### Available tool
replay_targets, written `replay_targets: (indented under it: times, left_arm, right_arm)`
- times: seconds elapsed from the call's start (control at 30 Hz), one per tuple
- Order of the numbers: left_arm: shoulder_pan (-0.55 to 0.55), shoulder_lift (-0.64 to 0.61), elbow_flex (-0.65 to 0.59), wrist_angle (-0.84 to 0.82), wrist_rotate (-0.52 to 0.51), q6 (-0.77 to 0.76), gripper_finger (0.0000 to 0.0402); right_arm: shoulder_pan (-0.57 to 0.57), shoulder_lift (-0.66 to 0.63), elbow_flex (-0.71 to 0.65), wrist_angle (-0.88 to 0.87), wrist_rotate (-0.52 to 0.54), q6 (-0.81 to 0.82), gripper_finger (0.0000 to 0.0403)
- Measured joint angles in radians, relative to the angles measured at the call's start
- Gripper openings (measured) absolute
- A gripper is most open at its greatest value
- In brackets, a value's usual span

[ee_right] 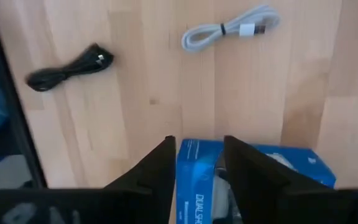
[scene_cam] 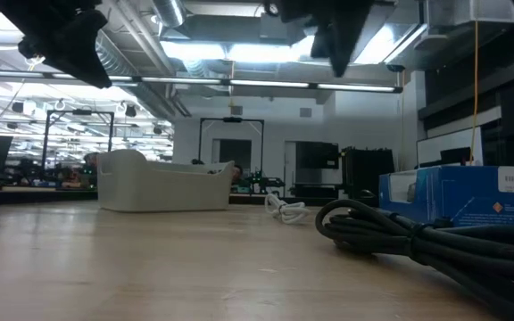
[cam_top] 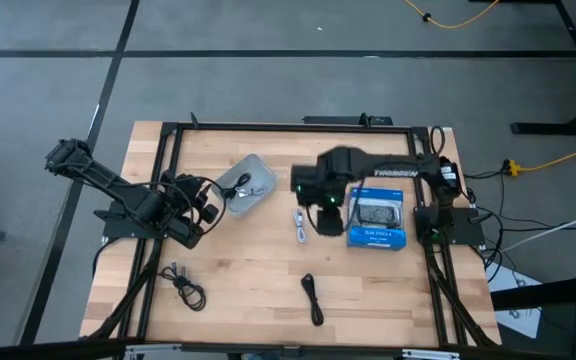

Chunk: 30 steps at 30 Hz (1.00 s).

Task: Pick and place USB-C Cables
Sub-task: Put the black gray charger cable into the white bin

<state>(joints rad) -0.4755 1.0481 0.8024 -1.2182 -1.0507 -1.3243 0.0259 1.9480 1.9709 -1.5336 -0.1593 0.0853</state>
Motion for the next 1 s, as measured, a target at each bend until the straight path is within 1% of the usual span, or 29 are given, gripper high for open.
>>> replay_targets:
  times: [0.07,0.17,0.3,0.4,0.47,0.53,0.63,0.83,1.0]
  left_arm:
    - [0.000,0.000,0.000,0.000,0.001,0.000,0.0088]
    - [0.000,0.000,0.000,0.000,0.001,0.000,0.0088]
    - [0.000,0.000,0.000,0.000,0.002,0.000,0.0088]
    - [0.000,0.000,0.000,0.001,0.002,0.000,0.0088]
    - [0.000,0.000,0.000,0.001,0.002,0.000,0.0088]
    - [0.000,0.000,0.000,0.002,0.001,-0.001,0.0088]
    - [0.000,0.000,0.000,0.004,0.001,-0.001,0.0088]
    - [0.000,0.000,0.000,0.005,-0.005,-0.001,0.0088]
    - [0.000,0.000,0.000,0.009,-0.006,-0.001,0.0088]
  right_arm:
    - [0.043,-0.001,-0.008,-0.010,0.044,0.034,0.0139]
    - [0.103,-0.002,-0.014,-0.042,0.122,0.033,0.0139]
    - [0.160,-0.017,-0.014,-0.036,0.167,0.011,0.0136]
    - [0.187,-0.048,-0.023,-0.033,0.231,0.007,0.0130]
    - [0.195,-0.091,-0.059,-0.035,0.279,0.017,0.0128]
    - [0.196,-0.157,-0.133,-0.034,0.316,0.065,0.0128]
    - [0.196,-0.289,-0.304,0.013,0.323,0.134,0.0127]
    - [0.217,-0.581,-0.653,0.262,0.301,0.242,0.0127]
    - [0.237,-0.761,-0.886,0.491,0.299,0.280,0.0127]
